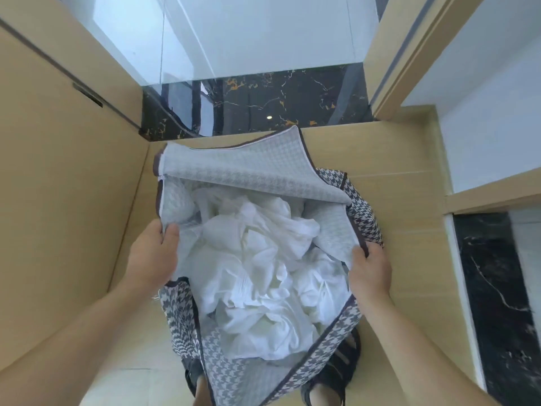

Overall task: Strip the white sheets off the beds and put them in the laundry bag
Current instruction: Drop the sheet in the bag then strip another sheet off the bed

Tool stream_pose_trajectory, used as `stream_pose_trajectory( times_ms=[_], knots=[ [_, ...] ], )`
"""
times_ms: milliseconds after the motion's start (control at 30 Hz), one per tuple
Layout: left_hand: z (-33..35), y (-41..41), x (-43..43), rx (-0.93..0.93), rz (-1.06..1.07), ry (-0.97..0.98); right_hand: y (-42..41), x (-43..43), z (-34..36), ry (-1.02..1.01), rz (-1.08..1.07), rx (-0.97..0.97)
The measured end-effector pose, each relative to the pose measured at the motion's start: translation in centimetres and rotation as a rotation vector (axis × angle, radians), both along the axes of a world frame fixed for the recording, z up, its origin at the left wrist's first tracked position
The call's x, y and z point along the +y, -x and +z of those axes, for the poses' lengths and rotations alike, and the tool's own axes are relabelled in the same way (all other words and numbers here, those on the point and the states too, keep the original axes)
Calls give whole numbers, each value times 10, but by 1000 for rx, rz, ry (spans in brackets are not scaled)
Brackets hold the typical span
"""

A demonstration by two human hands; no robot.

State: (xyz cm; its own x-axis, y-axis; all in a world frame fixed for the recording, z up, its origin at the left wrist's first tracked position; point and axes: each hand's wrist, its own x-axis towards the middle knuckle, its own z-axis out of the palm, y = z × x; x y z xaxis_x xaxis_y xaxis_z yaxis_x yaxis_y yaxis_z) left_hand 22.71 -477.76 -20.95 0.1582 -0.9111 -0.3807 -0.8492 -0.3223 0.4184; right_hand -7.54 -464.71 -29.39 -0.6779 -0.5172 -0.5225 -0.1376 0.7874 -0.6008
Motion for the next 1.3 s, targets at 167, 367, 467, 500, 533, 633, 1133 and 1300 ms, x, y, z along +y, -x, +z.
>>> stream_pose_trajectory(
  times_ms=[167,367,467,500,533,633,1133,1300],
  knots=[
    [102,-6,7,78,-27,58,-31,17,119,251,3,-4],
    [202,-37,3,217,-14,188,-68,34,249,430,56,121],
    [249,-66,-5,223,-103,242,-84,30,315,462,67,189],
    [264,-75,-6,219,-153,261,-87,29,337,488,58,215],
    [276,-85,-5,220,-202,278,-89,30,354,515,51,244],
    [288,-111,-1,238,-317,287,-88,36,371,531,17,346],
    [152,-151,11,-134,-110,-138,-43,21,226,-323,338,597],
    [159,-137,17,-528,-419,73,-54,1,224,-333,543,694]
  ],
)
